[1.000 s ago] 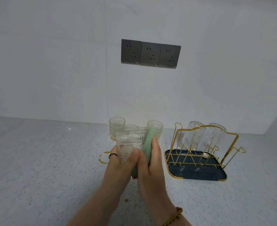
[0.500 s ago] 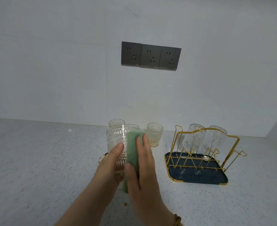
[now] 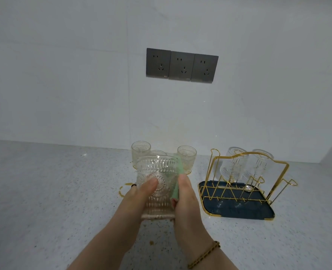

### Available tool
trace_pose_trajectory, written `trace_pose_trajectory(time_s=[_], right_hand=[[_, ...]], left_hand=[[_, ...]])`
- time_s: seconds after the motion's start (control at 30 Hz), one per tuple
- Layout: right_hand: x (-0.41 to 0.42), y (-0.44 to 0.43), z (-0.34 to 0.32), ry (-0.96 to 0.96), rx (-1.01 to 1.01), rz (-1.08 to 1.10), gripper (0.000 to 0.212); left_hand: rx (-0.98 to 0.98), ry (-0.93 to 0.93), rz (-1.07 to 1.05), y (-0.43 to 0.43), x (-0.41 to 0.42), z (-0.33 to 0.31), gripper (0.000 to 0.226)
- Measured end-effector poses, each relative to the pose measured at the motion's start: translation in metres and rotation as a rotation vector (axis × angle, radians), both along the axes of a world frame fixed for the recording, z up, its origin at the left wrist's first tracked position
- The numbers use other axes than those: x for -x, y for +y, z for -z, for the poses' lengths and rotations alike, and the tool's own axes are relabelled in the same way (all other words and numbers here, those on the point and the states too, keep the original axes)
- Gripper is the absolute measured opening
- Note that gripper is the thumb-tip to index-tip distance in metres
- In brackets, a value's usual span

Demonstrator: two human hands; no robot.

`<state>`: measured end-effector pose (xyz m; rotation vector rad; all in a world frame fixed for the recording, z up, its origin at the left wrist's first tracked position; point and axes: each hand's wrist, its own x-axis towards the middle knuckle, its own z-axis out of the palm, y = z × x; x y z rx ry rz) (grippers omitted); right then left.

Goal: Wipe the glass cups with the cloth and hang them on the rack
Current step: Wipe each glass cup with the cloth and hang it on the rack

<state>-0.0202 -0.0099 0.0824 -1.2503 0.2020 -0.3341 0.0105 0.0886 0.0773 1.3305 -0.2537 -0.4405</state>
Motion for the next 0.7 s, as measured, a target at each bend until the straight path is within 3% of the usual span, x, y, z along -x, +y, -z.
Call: trace_pose_trajectory(time_s=[0.07, 0.1, 0.2, 0.27, 0.33, 0.43, 0.5, 0.6, 0.67, 0.7], right_hand=[[0.003, -0.002, -0.001, -0.033, 0.069, 0.027, 0.032], [0.005, -0.003, -0.001, -0.039, 0.111, 0.040, 0.031], [0.004, -0.004, 0.002, -0.045, 0.258, 0.069, 0.036], [0.002, 0.000, 0.007, -0.058, 0.448, 0.119, 0.051], [0.003, 0.007, 0.011, -0.120, 0.663, 0.212, 0.049], [0.005, 0.012, 0.021, -0.188, 0.826, 0.247, 0.055], [0.003, 0.008, 0.019, -0.172, 0.675, 0.139, 0.060], [-0.001, -0.006, 0.004, -0.089, 0.175, -0.112, 0.039], [-0.002, -0.009, 0.005, -0.046, 0.143, -0.155, 0.040], [-0.001, -0.007, 0.007, -0.055, 0.219, -0.125, 0.045]], left_hand=[[-0.120, -0.050, -0.049, -0.003, -0.002, -0.002, 0.118], [-0.146, -0.060, -0.081, -0.004, -0.004, -0.003, 0.120], [-0.087, -0.058, -0.163, -0.008, -0.003, -0.006, 0.097], [-0.082, -0.063, -0.114, -0.012, -0.002, -0.005, 0.077], [-0.059, -0.054, -0.061, -0.013, -0.001, -0.001, 0.061], [-0.002, -0.021, -0.012, -0.008, -0.001, 0.002, 0.064], [0.053, -0.013, -0.004, -0.005, -0.005, 0.004, 0.065], [0.131, 0.017, 0.018, -0.005, -0.003, 0.000, 0.046], [0.146, 0.020, 0.028, -0.005, -0.002, -0.003, 0.043], [0.155, 0.023, 0.029, -0.005, -0.002, -0.004, 0.043]])
